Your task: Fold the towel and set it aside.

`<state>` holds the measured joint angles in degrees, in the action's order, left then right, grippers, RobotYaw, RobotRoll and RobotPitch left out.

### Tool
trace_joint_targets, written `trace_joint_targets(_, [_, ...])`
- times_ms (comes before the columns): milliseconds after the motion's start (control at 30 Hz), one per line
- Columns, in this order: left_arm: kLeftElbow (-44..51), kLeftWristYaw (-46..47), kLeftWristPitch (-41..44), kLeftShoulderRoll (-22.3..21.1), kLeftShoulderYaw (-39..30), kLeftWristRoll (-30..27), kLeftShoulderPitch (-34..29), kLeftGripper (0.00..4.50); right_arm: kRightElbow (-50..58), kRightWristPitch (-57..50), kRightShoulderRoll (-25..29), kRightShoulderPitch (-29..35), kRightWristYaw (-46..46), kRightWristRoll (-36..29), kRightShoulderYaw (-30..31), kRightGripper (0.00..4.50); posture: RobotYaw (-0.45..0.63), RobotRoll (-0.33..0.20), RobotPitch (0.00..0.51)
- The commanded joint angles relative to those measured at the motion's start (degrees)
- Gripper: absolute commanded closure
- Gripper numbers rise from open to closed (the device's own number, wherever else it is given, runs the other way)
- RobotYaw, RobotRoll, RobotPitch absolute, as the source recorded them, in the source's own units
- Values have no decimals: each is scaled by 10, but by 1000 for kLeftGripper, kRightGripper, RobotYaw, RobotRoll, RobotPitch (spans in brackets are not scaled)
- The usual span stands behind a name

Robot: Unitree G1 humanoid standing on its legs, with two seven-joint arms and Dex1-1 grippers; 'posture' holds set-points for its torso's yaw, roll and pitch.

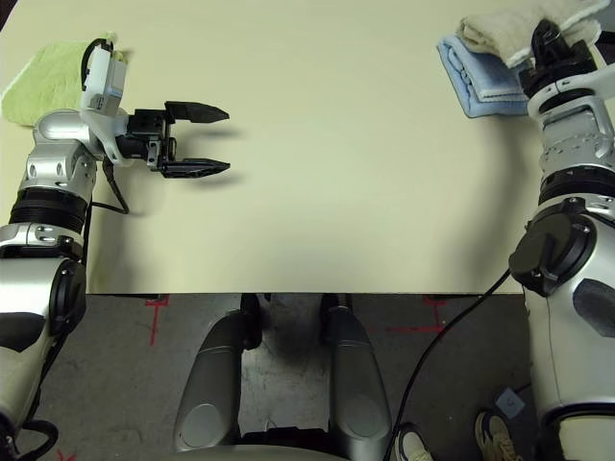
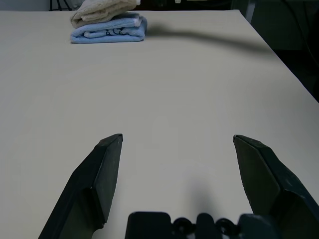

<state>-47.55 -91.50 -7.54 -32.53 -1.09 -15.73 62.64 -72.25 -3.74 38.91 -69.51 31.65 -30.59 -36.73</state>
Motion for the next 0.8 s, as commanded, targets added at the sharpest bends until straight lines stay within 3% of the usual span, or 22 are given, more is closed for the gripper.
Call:
trace_joint_targets(33, [12,-8,3,-3,5,3,-7,0,3,-40,11,13,14,-13,-10,4473,-60,0,348])
trace_joint_targets(533, [-1,-10,-5,6,7,6,-1,0,47,-189,80,59,41,-59,-38,4473,-89,0,338])
trace_joint_targets(800, [1,-10,-2,3,9,5,-2,0,91,-272,94,107,67,-26,18,1761,-91,0,342])
